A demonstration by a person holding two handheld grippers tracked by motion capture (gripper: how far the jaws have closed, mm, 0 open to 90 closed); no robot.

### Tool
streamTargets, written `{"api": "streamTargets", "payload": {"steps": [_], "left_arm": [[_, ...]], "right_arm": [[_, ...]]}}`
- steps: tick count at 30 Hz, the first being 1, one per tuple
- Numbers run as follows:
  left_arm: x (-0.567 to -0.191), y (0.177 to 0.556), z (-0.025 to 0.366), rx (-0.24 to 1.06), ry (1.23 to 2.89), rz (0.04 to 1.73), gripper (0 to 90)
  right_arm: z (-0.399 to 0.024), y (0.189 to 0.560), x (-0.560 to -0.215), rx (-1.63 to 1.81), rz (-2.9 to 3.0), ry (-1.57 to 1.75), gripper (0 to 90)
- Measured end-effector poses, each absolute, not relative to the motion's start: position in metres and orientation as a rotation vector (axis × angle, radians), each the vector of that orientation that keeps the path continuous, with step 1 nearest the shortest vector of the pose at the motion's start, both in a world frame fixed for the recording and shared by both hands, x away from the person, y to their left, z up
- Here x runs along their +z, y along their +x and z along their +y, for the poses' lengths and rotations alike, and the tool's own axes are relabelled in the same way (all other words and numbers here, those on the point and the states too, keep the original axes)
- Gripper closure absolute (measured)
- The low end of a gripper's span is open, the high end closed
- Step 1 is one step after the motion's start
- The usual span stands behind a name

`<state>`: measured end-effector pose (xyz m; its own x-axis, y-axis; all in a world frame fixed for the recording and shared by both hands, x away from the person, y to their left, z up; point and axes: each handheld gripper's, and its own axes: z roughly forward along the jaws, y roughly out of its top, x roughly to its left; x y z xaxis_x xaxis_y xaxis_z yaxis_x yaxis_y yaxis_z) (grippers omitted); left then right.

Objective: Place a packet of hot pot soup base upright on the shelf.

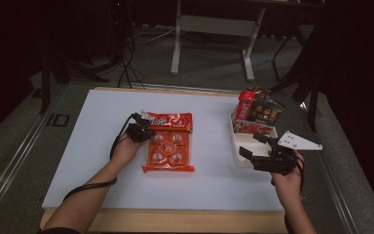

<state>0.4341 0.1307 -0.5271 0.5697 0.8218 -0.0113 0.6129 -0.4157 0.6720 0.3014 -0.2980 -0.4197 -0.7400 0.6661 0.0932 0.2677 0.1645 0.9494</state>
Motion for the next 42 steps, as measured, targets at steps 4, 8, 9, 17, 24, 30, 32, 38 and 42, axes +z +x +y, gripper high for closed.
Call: {"api": "streamTargets", "payload": {"steps": [4,8,9,17,24,30,32,38,42], "left_arm": [[-0.527,0.448,0.127,0.365,2.15,1.142,89.9],[-0.528,0.458,0.114,0.358,2.197,1.129,89.9],[-0.528,0.458,0.11,0.359,2.214,1.115,89.9],[-0.531,0.454,0.1,0.38,2.262,1.059,90.0],[-0.53,0.442,0.095,0.322,2.271,1.025,90.0],[-0.53,0.423,0.082,0.287,2.296,0.954,90.0],[-0.53,0.418,0.078,0.272,2.294,0.946,90.0],[-0.529,0.399,0.067,0.237,2.315,0.888,90.0],[-0.529,0.39,0.063,0.211,2.315,0.863,90.0]], "right_arm": [[-0.297,0.302,-0.422,1.601,2.118,0.885,16.6],[-0.295,0.303,-0.423,1.599,2.129,0.884,16.6],[-0.295,0.303,-0.423,1.597,2.13,0.88,16.6],[-0.296,0.301,-0.423,1.605,2.127,0.88,16.6],[-0.295,0.301,-0.423,1.602,2.13,0.876,16.6],[-0.294,0.301,-0.423,1.603,2.132,0.878,16.6],[-0.294,0.301,-0.422,1.602,2.132,0.874,16.6],[-0.294,0.299,-0.422,1.609,2.127,0.875,16.6],[-0.295,0.3,-0.421,1.6,2.122,0.859,17.7]]}}
